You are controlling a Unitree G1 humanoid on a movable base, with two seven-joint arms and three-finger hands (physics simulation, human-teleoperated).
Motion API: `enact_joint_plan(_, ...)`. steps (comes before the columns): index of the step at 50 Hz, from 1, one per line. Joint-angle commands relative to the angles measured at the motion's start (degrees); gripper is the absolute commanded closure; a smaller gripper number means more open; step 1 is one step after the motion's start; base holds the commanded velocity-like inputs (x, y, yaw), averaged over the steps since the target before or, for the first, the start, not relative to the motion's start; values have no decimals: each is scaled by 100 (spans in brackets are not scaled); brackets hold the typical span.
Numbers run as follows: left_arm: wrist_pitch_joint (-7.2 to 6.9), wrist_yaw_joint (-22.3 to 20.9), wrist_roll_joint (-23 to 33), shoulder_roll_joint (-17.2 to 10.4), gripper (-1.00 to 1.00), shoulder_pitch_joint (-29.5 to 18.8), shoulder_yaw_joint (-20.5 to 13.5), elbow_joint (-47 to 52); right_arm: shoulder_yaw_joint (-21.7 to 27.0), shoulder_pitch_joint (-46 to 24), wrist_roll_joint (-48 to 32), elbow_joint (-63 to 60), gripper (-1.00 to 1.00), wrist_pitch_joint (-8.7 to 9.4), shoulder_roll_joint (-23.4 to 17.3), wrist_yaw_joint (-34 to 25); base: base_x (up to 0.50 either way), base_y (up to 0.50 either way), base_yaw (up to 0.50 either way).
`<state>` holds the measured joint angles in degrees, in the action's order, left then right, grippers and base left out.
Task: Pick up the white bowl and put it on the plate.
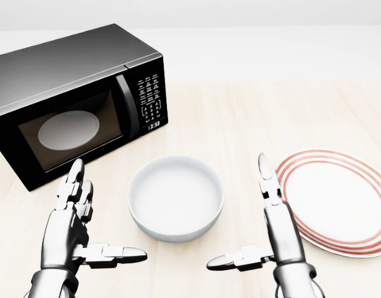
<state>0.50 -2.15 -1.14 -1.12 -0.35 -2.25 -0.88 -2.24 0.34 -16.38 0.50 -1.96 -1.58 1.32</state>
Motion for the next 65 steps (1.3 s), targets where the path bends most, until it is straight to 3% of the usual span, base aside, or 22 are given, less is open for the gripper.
enact_joint_plan(1, -3, 0, 0, 0, -100, 1, 0, 1, -99, -74, -1483, 92, -100, -242, -102, 363, 0, 0, 0)
enact_joint_plan(12, 0, 0, 1, 0, -100, 0, 0, 0, -167, -153, -2315, 155, -100, -297, -128, 347, 0, 0, 0)
enact_joint_plan(35, -1, -1, 1, 0, -100, 0, 0, 0, -284, -470, -3200, 474, -100, -303, -152, 128, 0, 0, 0)
enact_joint_plan(48, 0, -1, 0, 0, -100, 0, 0, 0, -544, -759, -4111, 482, -100, -254, -125, -421, 0, 0, 0)
enact_joint_plan(49, 0, -1, 1, -1, -100, 0, 1, 0, -852, -1359, -4961, 351, -100, -78, -218, -1178, 0, 0, 0)
enact_joint_plan(55, -1, -2, 1, -1, -100, 0, 0, 0, -673, -1456, -5287, 521, -100, -296, -57, -1281, 0, 0, 0)
enact_joint_plan(65, 0, -1, 1, 0, -100, 0, 0, 0, -672, -1540, -5492, 371, -100, -304, 6, -1591, 0, 0, 0)
